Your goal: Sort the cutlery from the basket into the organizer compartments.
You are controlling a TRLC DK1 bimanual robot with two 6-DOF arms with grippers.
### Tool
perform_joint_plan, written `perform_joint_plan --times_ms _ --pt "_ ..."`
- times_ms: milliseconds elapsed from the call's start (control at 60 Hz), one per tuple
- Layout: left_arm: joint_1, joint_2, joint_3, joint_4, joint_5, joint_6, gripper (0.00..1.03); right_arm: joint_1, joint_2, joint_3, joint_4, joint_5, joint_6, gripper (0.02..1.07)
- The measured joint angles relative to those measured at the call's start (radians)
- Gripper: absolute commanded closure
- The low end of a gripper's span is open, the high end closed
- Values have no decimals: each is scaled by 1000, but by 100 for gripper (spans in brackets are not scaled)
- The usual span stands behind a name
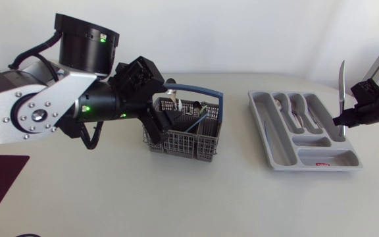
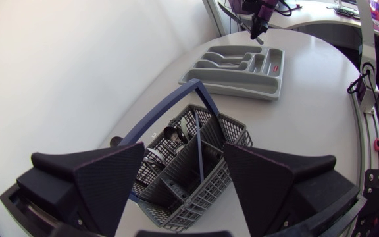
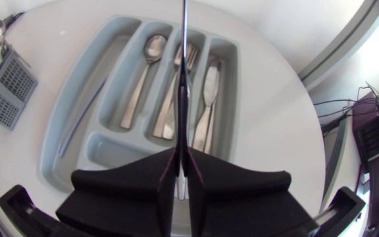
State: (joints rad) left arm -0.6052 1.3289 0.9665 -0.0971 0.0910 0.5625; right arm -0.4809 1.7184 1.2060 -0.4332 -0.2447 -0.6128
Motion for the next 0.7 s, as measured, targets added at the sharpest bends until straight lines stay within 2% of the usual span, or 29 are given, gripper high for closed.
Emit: perform_joint_plan --times_ms 233,450,700 --pt "8 0 -84 62 -38 1 21 -5 230 229 -2 85 65 102" --pt "24 -18 -148 74 -45 8 21 -1 421 410 -109 91 136 102" --pt "35 -51 -163 81 -45 8 21 18 510 501 -164 93 192 102"
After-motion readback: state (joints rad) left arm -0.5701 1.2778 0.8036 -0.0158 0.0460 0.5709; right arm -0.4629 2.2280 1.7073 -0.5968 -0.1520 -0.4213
